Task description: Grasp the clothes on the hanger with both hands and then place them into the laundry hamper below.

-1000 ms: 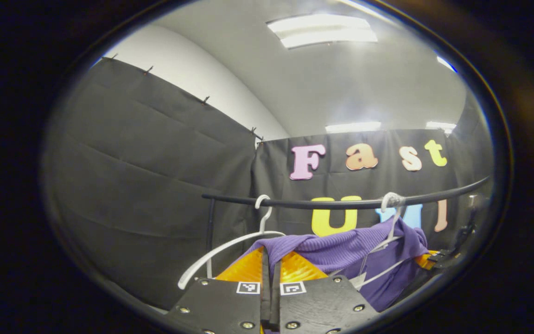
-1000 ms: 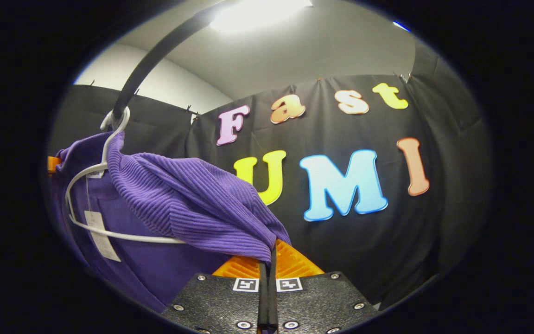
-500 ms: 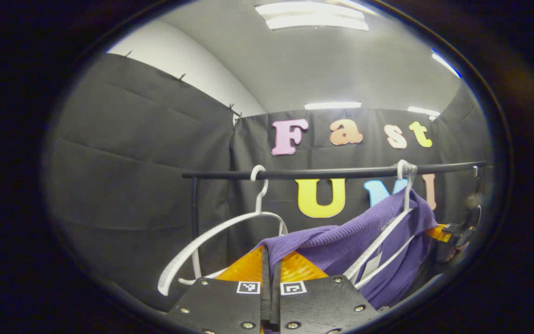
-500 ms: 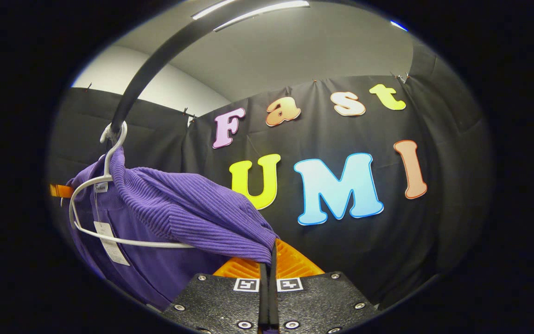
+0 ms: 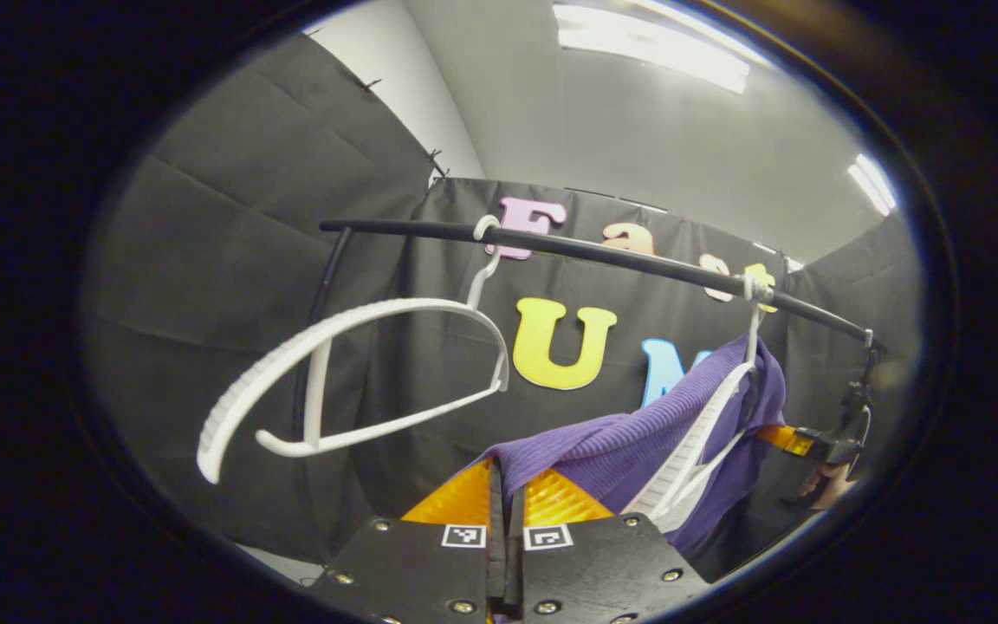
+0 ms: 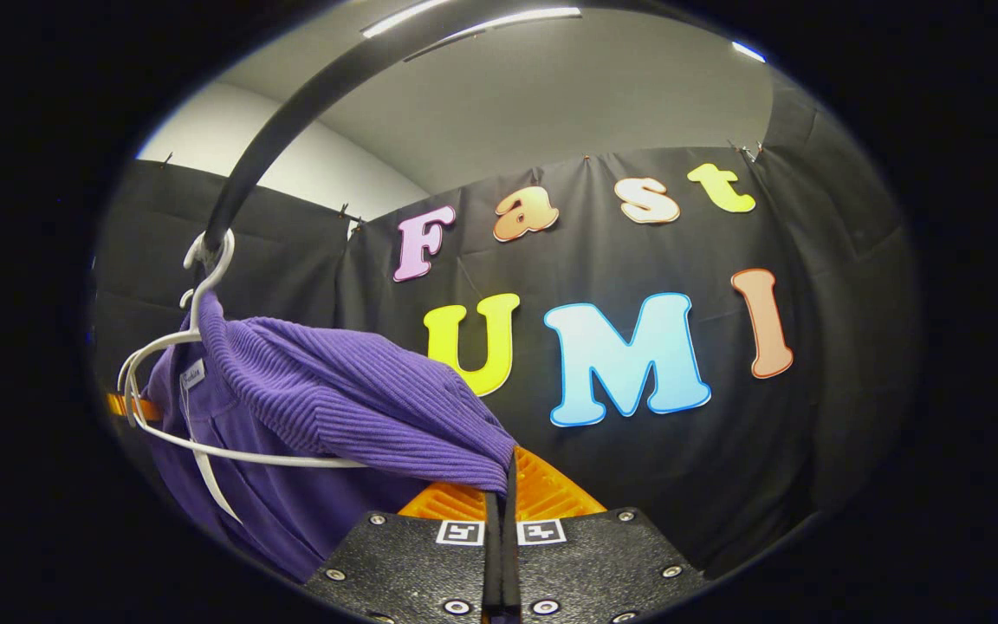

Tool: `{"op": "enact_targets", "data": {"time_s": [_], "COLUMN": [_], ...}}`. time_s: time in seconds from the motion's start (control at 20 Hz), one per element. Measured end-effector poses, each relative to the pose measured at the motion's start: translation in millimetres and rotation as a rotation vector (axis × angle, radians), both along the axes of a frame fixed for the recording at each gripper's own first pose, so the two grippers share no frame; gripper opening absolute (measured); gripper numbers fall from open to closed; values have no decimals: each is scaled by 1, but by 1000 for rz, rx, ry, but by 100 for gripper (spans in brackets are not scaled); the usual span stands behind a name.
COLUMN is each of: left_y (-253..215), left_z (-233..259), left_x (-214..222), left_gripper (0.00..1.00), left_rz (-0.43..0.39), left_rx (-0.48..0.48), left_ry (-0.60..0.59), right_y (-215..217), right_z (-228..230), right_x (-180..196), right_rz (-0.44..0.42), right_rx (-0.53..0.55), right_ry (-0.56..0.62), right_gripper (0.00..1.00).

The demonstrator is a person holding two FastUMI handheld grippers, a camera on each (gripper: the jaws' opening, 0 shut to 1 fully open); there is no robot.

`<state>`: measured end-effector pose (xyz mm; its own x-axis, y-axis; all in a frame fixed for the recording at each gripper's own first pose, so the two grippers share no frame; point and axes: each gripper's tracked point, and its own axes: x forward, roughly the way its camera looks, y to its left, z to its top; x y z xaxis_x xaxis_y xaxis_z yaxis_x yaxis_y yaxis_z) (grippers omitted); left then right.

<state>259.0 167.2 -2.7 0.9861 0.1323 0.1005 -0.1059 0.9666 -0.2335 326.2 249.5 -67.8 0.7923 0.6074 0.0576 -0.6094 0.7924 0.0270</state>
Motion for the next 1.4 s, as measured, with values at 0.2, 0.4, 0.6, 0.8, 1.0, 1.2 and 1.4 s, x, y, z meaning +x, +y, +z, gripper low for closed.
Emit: {"op": "enact_targets", "data": {"time_s": [0.2, 0.4, 0.6, 0.8, 1.0, 1.2, 1.4], "left_y": [18, 11, 7, 15, 9, 10, 6], "left_z": [35, 43, 25, 23, 3, -26, -48], "left_x": [6, 34, 47, 70, 90, 97, 103], "left_gripper": [5, 1, 6, 5, 5, 5, 0], "left_rz": [-20, -57, -110, -127, -168, -191, -184], "left_rx": [11, 93, 55, 29, -16, -58, -59], "left_ry": [-64, -54, -35, -40, -17, 5, 38], "right_y": [-8, -23, -28, -22, -17, -10, -5], "right_z": [10, 23, 35, 32, 12, -21, -52], "right_x": [0, 16, 32, 46, 78, 89, 88], "right_rz": [21, -67, -143, -190, -232, -227, -205], "right_rx": [53, 43, 14, -42, -63, -167, -222], "right_ry": [9, -124, -241, -313, -286, -277, -239], "right_gripper": [0, 0, 0, 0, 0, 0, 0]}}
